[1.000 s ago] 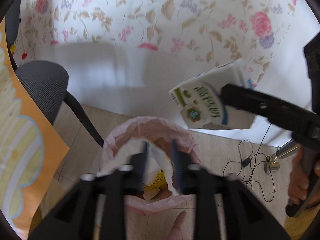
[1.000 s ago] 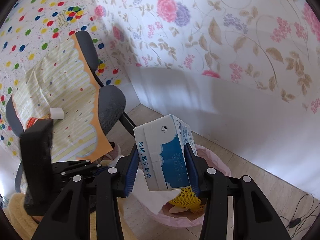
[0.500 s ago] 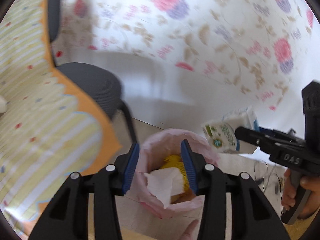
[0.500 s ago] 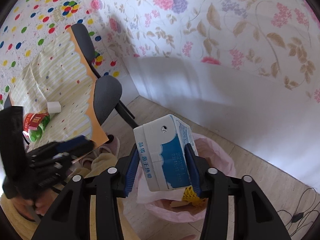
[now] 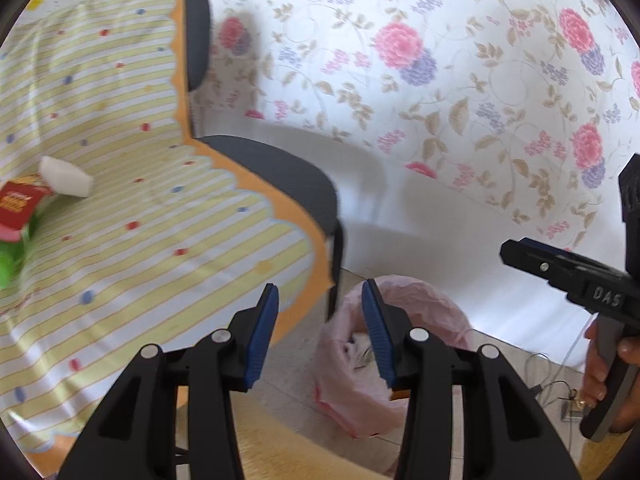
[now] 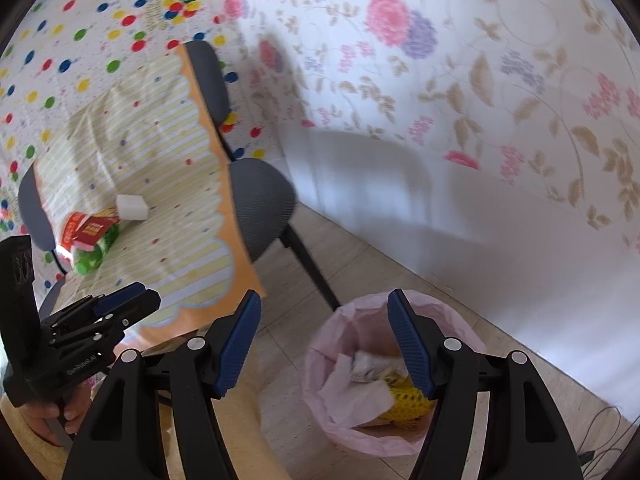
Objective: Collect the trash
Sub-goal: 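Return to the chair and grasp the orange-and-white tub rim with the left tool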
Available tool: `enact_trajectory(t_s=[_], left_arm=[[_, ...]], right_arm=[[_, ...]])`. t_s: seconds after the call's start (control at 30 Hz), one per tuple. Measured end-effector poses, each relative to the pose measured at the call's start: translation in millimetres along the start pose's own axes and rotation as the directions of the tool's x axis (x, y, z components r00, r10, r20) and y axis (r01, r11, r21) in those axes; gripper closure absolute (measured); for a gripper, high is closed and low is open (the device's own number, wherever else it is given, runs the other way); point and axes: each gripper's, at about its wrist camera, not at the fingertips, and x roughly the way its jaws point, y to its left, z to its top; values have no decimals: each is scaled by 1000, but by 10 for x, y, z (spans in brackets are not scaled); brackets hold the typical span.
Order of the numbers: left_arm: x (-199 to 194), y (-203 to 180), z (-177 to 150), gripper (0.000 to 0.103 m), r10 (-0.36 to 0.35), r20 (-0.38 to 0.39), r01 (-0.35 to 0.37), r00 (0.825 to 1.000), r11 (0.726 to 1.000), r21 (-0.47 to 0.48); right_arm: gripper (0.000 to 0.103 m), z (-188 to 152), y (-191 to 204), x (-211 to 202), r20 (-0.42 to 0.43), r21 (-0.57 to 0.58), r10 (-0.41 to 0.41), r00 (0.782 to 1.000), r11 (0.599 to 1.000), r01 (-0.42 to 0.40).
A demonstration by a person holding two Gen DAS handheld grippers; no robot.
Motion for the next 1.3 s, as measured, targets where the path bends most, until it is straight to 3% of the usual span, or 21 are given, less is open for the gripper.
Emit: enact_trajectory(t_s=[0.13, 0.37, 0.47, 0.57, 0.8, 0.87, 0.93, 0.97, 1.13, 1.3], left_arm=[[-164, 202, -110, 61, 54, 10, -54, 998, 998, -21], [-451, 680, -265, 61, 168, -40, -171, 985, 982, -85], [-647, 936, -262, 55, 214, -25, -216, 976, 968, -127], [-863, 1211, -279, 48, 296, -3, -293, 955, 941, -171], [-1303, 2066, -358, 48, 491, 7, -465, 871, 829, -312], [-1358, 2283, -378, 48, 538, 0, -507, 843, 795, -333], [-1353, 2536, -381, 48, 604, -25, -577, 797, 747, -331], [-1339, 2609, -384, 48, 617, -31, -591, 786, 736, -329], [-1137, 2982, -293, 48, 638, -65, -626, 768, 725, -288], [-810, 3116, -153, 48, 623, -97, -627, 776, 749, -214]], right_arm=[[36, 28, 269, 44, -6, -37, 50, 999, 998, -50], [36, 148, 724, 207, -36, -107, 126, 991, 986, -129], [36, 242, 1005, 287, -45, -164, 154, 987, 974, -159], [36, 335, 1341, 370, -53, -226, 191, 980, 954, -198], [36, 413, 2095, 652, -103, -351, 247, 964, 897, -267], [36, 413, 2262, 714, -114, -365, 267, 957, 885, -290], [36, 418, 2415, 785, -125, -375, 284, 951, 873, -310], [36, 418, 2469, 819, -129, -379, 289, 949, 870, -317], [36, 448, 2725, 1000, -151, -387, 308, 939, 856, -343], [36, 498, 2843, 1153, -163, -383, 318, 934, 852, -357]])
